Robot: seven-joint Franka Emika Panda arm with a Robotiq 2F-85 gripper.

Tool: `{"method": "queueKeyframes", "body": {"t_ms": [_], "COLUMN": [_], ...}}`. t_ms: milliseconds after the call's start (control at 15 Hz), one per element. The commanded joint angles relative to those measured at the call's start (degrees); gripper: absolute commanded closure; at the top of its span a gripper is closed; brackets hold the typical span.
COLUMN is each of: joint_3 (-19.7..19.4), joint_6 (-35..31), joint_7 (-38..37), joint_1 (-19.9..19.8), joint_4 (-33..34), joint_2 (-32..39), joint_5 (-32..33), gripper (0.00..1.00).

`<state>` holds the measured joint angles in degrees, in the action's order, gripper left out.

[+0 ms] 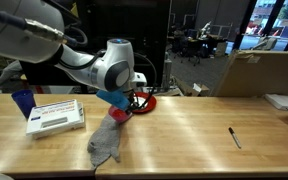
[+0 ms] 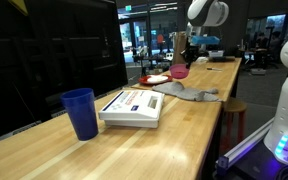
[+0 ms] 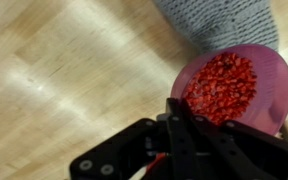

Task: Move the pink bowl to the left and use the grey cloth to wipe the table

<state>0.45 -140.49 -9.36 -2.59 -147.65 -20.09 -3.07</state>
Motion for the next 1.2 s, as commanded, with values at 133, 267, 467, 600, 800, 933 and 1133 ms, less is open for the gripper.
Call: {"method": "queueKeyframes", "body": {"t_ms": [133, 267, 467, 600, 800, 933, 1133], "joint_3": [1.84, 0.83, -1.23, -2.76, -4.49, -5.55, -7.23], "joint_6": [-3.98, -2.68, -1.57, -1.27, -0.96, -0.79, 0.53], "joint_7": [-15.51, -20.15, -24.40, -26.22, -26.60, -27.23, -27.31], "joint_1": [-10.32, -11.58, -11.27, -10.47, -8.99, -8.25, -7.64], "joint_4": [6.37, 9.43, 13.12, 14.97, 16.26, 17.00, 18.47], "joint_2": [9.38, 12.59, 16.44, 18.78, 20.98, 22.53, 24.93], "joint_5": [18.47, 22.94, 26.62, 27.81, 26.02, 26.36, 25.26], "gripper": [0.99, 0.99, 0.99, 0.99, 0.99, 0.99, 0.99]}}
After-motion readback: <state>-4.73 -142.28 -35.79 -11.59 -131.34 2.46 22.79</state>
